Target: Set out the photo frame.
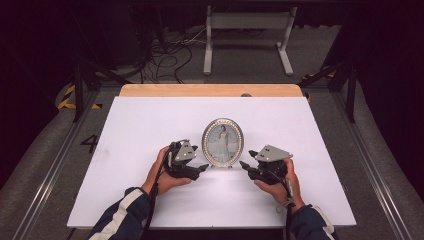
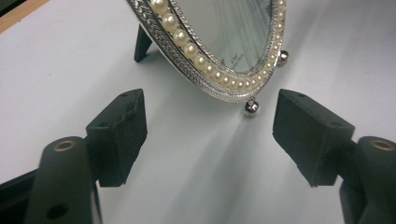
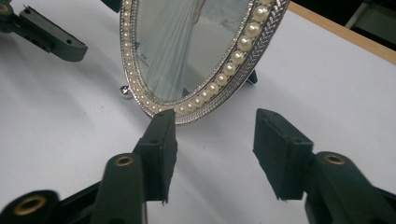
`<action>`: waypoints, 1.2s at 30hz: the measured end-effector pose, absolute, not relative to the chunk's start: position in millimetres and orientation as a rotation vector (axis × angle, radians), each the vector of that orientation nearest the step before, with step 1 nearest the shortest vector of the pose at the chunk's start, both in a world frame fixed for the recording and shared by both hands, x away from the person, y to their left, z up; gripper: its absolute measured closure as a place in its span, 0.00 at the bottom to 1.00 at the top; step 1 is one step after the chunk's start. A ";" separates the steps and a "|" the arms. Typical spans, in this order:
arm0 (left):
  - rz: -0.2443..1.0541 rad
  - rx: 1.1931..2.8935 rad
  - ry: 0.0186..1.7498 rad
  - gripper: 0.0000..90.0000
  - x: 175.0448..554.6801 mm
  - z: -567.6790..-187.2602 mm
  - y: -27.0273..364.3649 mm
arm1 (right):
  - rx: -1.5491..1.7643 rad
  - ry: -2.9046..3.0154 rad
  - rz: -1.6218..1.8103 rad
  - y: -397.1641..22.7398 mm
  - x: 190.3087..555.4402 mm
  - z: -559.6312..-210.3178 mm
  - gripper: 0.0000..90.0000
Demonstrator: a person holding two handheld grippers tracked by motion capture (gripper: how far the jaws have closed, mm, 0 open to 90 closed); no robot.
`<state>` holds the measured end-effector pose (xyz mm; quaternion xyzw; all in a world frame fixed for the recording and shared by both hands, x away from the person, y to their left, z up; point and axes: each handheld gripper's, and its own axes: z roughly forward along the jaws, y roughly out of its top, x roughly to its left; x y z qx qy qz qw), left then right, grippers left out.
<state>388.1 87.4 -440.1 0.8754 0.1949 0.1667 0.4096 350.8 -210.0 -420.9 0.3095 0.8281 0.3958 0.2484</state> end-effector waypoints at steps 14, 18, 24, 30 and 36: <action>0.473 2.230 0.462 0.13 370.2 -441.6 102.5 | 0.812 2.270 1.049 -223.4 335.8 -430.1 0.28; 0.458 2.228 0.469 0.09 366.4 -443.4 110.7 | 0.826 2.269 1.036 -226.8 333.3 -432.4 0.24; 0.444 2.243 0.470 0.06 357.5 -447.9 124.3 | 0.839 2.269 1.005 -233.7 327.7 -437.2 0.20; 0.467 2.285 0.472 0.05 341.8 -453.7 136.3 | 0.847 2.253 1.000 -240.2 321.5 -440.9 0.20; 0.464 2.293 0.500 0.06 329.3 -459.1 152.1 | 0.861 2.242 1.011 -243.8 319.5 -441.9 0.20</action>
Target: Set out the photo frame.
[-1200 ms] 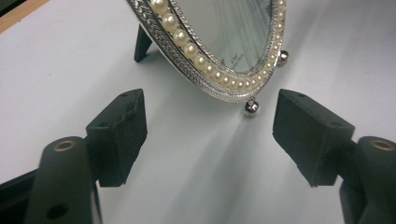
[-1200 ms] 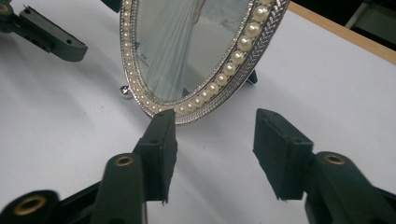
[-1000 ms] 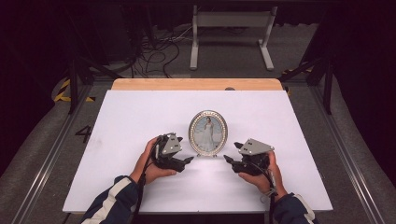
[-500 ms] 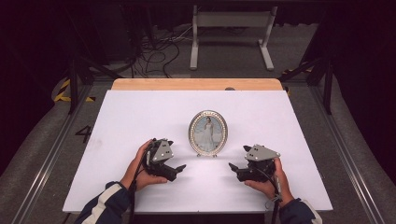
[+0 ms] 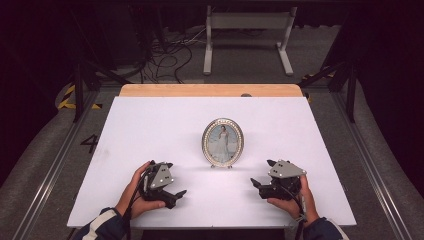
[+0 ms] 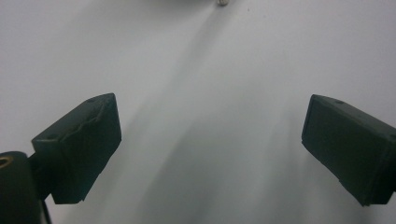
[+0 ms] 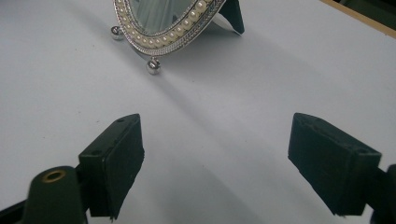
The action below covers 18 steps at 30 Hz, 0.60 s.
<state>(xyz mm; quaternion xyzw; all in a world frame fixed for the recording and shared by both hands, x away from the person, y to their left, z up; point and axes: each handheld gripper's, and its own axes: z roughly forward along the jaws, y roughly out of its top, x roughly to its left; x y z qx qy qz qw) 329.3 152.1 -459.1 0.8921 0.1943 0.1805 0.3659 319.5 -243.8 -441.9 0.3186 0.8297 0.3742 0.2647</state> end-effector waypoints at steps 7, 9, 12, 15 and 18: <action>0.455 2.250 0.588 0.06 315.1 -461.3 184.8 | 0.853 2.255 1.005 -241.1 320.2 -445.5 0.20; 0.451 2.232 0.624 0.06 313.2 -461.8 194.7 | 0.847 2.261 1.005 -239.6 320.0 -446.6 0.20; 0.436 2.207 0.659 0.06 312.3 -461.8 204.5 | 0.845 2.263 1.006 -238.1 319.9 -447.7 0.20; 0.453 2.212 0.669 0.06 314.1 -462.5 206.9 | 0.843 2.269 1.000 -235.9 319.3 -449.4 0.20; 0.440 2.203 0.677 0.06 317.6 -463.9 208.0 | 0.837 2.268 0.994 -234.8 318.7 -449.3 0.20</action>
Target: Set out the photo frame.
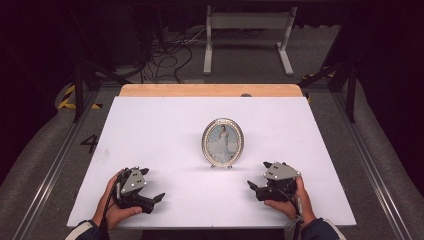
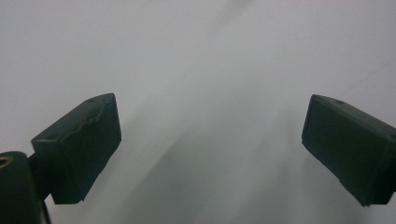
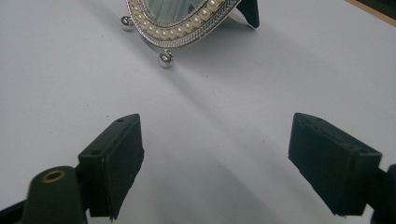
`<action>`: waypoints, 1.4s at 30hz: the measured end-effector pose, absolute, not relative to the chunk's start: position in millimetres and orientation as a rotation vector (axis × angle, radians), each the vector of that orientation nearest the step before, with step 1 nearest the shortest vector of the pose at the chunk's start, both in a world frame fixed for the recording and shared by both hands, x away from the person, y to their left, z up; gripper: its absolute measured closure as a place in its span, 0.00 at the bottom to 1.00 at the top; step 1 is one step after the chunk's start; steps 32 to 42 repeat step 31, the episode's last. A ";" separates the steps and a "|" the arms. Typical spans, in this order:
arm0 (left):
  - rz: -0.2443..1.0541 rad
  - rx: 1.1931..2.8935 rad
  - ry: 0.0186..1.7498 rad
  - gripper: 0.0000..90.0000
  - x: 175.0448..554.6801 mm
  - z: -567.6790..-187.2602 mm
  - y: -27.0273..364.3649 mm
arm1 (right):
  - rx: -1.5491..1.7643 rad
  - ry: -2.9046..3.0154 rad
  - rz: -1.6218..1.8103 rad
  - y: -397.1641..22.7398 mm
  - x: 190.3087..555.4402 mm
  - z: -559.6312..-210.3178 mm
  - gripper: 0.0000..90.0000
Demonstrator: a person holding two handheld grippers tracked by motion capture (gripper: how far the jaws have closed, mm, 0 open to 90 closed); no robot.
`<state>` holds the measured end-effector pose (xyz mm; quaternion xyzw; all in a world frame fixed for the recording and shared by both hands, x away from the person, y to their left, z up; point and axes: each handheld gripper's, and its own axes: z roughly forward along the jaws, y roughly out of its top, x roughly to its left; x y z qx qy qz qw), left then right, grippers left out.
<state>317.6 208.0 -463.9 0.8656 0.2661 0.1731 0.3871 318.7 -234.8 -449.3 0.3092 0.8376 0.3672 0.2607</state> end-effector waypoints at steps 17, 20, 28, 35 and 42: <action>0.451 2.204 0.683 0.07 321.7 -465.1 208.7 | 0.836 2.251 1.002 -235.1 318.2 -450.0 0.19; 0.452 2.195 0.682 0.07 322.3 -465.0 208.7 | 0.837 2.248 1.004 -234.5 318.3 -449.7 0.19; 0.456 2.186 0.678 0.07 322.0 -463.5 208.2 | 0.839 2.239 1.015 -234.8 317.7 -449.1 0.19; 0.460 2.185 0.682 0.07 322.7 -463.6 207.5 | 0.839 2.240 1.014 -235.2 317.6 -449.4 0.19; 0.460 2.185 0.682 0.07 322.7 -463.6 207.5 | 0.839 2.240 1.014 -235.2 317.6 -449.4 0.19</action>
